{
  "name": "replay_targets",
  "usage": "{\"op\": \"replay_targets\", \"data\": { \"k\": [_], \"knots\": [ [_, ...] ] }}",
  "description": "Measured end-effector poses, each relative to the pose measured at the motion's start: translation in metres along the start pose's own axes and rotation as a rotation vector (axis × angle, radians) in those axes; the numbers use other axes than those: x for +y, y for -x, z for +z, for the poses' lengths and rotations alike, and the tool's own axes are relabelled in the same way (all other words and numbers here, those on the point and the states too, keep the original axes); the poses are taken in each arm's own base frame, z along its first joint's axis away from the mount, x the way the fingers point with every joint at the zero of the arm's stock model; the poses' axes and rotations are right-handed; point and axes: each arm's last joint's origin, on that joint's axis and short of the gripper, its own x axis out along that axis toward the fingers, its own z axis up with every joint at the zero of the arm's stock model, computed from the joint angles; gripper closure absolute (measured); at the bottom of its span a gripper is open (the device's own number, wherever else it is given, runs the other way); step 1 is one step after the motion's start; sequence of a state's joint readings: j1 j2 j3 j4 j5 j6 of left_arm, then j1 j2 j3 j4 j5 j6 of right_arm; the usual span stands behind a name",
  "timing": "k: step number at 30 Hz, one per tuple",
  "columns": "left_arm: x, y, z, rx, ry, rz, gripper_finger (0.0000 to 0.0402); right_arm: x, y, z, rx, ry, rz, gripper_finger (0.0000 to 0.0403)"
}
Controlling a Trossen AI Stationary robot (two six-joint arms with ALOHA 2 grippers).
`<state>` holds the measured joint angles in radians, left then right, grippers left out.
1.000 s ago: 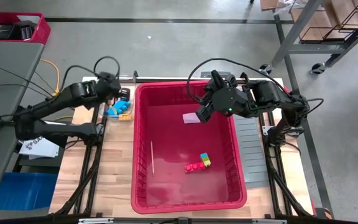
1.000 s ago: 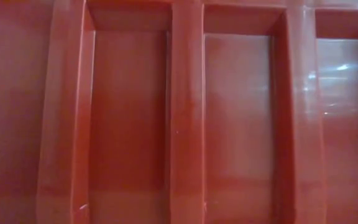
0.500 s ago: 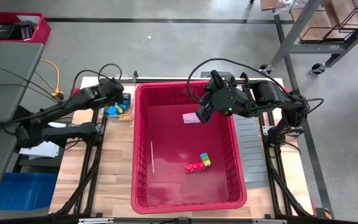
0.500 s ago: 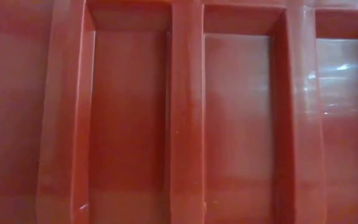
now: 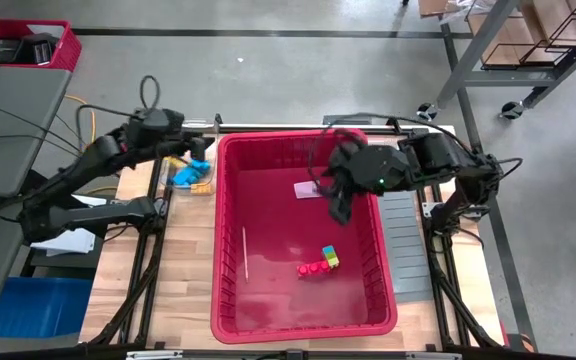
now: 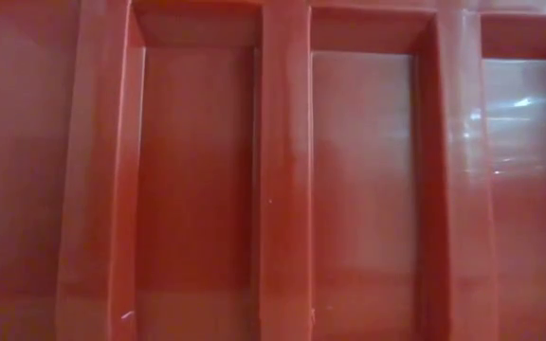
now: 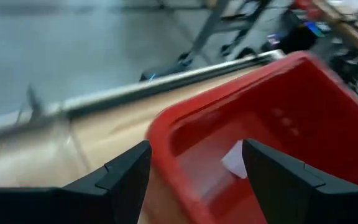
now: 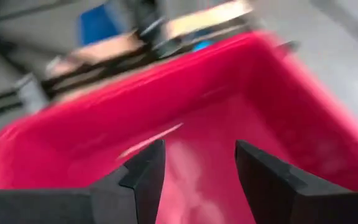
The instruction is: Sort Items/Unsort Items
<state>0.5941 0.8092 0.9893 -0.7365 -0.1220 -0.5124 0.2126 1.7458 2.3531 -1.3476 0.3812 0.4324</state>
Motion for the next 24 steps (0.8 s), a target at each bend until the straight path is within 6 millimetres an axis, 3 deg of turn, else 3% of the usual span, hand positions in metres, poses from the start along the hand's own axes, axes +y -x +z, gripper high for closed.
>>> {"op": "replay_targets", "data": {
  "k": [5,11,17,20,24],
  "knots": [
    [-0.022,0.030,0.009,-0.002,-0.181,-0.068,0.0152,0.021,-0.019,-0.015,0.196,0.107,0.164,0.0217],
    [-0.040,0.033,-0.013,0.180,-0.329,-0.128,0.0151,0.055,-0.077,-0.050,0.505,0.270,0.126,0.0217],
    [-0.051,0.033,-0.028,0.219,-0.348,-0.078,0.0151,0.097,-0.138,-0.084,0.694,0.420,0.284,0.0206],
    [-0.054,0.035,-0.029,0.191,-0.339,-0.083,0.0151,0.106,-0.162,-0.100,0.794,0.448,0.334,0.0193],
    [-0.056,0.037,-0.031,0.177,-0.352,-0.088,0.0151,0.101,-0.177,-0.098,0.777,0.460,0.334,0.0172]
  ]
}}
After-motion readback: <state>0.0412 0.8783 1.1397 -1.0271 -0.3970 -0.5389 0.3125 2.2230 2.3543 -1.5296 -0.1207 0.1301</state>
